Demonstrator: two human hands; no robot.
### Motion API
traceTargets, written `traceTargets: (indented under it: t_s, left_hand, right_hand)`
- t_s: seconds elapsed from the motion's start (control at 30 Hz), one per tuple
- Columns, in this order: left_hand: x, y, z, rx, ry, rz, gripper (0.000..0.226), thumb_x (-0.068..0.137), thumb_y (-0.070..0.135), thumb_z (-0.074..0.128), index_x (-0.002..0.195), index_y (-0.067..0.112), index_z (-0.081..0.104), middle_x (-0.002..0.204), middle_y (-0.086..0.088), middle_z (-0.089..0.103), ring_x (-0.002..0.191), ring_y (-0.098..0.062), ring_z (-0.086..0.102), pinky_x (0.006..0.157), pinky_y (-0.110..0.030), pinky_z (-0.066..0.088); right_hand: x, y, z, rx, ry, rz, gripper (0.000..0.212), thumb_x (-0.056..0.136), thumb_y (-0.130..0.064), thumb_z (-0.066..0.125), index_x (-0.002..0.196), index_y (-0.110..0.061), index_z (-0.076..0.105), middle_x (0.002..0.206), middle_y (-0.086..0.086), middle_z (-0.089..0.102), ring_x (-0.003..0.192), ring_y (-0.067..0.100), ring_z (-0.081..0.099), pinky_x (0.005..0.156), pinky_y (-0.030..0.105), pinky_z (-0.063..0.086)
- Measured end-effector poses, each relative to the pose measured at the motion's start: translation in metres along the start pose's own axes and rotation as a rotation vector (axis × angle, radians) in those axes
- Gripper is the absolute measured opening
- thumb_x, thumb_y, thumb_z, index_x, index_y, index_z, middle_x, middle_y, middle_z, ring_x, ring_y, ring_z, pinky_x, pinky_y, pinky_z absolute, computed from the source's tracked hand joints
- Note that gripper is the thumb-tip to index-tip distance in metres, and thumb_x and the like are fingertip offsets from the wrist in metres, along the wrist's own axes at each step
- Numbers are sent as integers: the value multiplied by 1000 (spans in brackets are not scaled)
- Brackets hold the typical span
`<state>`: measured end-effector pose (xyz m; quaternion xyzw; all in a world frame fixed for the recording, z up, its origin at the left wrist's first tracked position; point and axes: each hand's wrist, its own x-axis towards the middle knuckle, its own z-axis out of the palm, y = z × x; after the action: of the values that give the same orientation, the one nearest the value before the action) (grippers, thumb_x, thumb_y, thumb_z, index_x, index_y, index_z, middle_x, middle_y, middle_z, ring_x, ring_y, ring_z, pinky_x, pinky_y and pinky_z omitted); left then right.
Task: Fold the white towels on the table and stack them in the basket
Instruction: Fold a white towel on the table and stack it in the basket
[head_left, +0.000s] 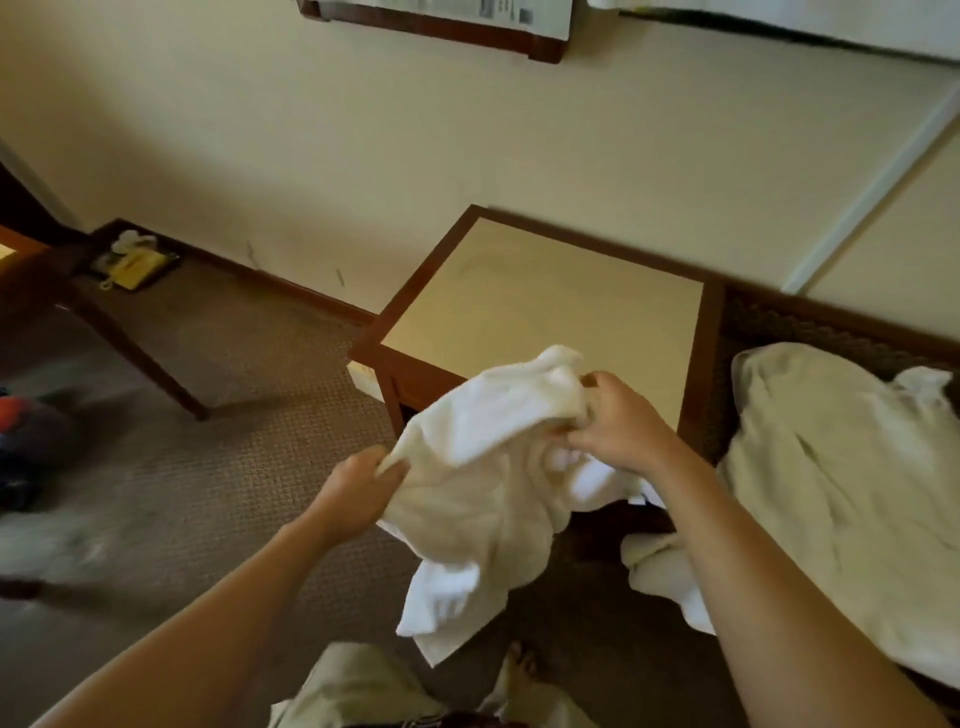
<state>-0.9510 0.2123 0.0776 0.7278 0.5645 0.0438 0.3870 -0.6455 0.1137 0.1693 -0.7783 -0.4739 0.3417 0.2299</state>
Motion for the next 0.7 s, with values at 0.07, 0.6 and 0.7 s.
traceTargets:
  t_s: [0.07, 0.6, 0.7]
  left_hand:
    - [13, 35, -17, 79, -38, 179, 18, 95, 39, 64, 86, 23, 64, 85, 4, 67, 78, -15, 63, 69, -37, 55]
    - [79, 18, -41, 329, -486, 672, 24, 100, 17, 51, 78, 26, 56, 78, 10, 59, 74, -5, 56, 72, -27, 50]
    - [99, -37, -40, 355, -558, 446, 26, 105, 39, 51, 98, 19, 67, 91, -2, 69, 85, -19, 65, 84, -45, 55]
  right_hand:
    - [-7, -3, 2, -248, -162, 82, 126, 72, -33, 91, 162, -28, 2, 114, 3, 65, 97, 22, 67, 81, 37, 57]
    - [-30, -116, 77, 459, 223, -231, 15, 90, -3, 69, 88, -14, 78, 82, 1, 74, 80, 12, 67, 74, 23, 52]
    - [-45, -117, 84, 758, 358, -180, 17, 91, -1, 67, 87, -13, 78, 86, 12, 73, 84, 23, 69, 78, 34, 55]
